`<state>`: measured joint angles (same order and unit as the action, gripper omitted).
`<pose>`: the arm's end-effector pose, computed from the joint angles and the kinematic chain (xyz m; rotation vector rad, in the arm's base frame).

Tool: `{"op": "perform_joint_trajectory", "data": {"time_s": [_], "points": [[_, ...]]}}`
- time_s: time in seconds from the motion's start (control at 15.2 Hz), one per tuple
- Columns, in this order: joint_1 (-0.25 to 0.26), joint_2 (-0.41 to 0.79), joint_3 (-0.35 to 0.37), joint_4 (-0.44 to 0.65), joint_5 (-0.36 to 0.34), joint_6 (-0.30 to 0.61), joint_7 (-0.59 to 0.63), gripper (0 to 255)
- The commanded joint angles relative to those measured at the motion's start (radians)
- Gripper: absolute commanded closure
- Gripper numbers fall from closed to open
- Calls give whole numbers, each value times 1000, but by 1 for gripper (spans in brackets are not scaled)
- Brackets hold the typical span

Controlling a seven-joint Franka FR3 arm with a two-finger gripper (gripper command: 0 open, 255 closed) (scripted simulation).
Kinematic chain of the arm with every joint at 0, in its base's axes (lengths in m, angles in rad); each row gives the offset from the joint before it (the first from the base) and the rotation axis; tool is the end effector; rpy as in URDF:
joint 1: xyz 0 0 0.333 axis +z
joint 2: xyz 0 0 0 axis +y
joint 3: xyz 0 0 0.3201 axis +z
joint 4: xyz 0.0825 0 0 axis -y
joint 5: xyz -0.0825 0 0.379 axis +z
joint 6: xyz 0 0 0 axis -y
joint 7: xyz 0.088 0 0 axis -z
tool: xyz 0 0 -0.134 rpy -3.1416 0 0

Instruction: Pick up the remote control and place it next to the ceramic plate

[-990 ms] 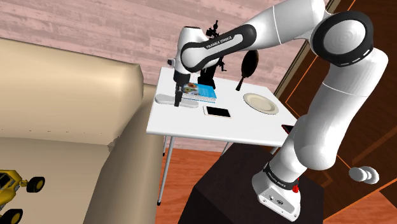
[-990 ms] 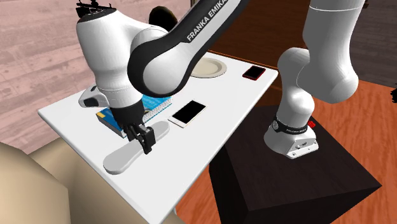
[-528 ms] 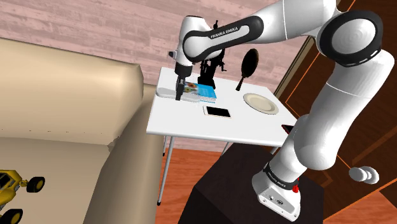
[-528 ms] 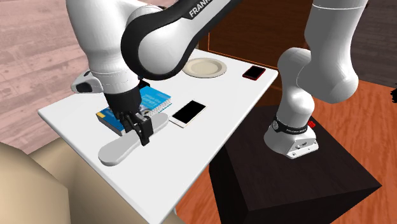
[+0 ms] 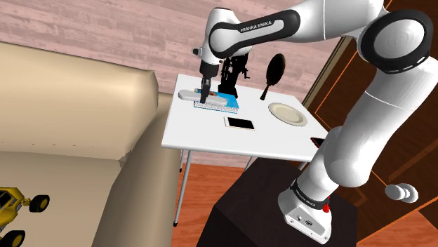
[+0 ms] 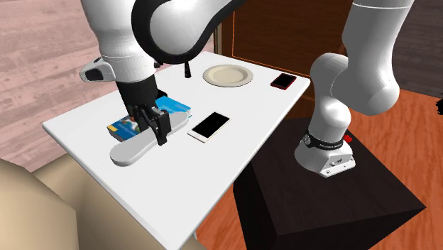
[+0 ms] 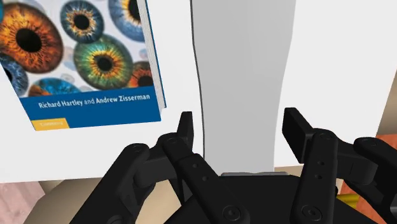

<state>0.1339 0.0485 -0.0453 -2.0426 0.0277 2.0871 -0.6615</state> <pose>0.5529 0.0513 0.3976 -2.9104 -1.1229 -0.0038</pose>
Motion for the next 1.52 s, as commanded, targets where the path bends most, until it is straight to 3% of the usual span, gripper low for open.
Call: {"op": "perform_joint_trajectory", "data": {"time_s": [0.0,0.73,1.45], "points": [[-23,-8,-21,-11,1,2,-45,255],[-159,-12,-148,-14,3,-5,-310,255],[-302,97,-264,123,41,-44,-582,255]]}}
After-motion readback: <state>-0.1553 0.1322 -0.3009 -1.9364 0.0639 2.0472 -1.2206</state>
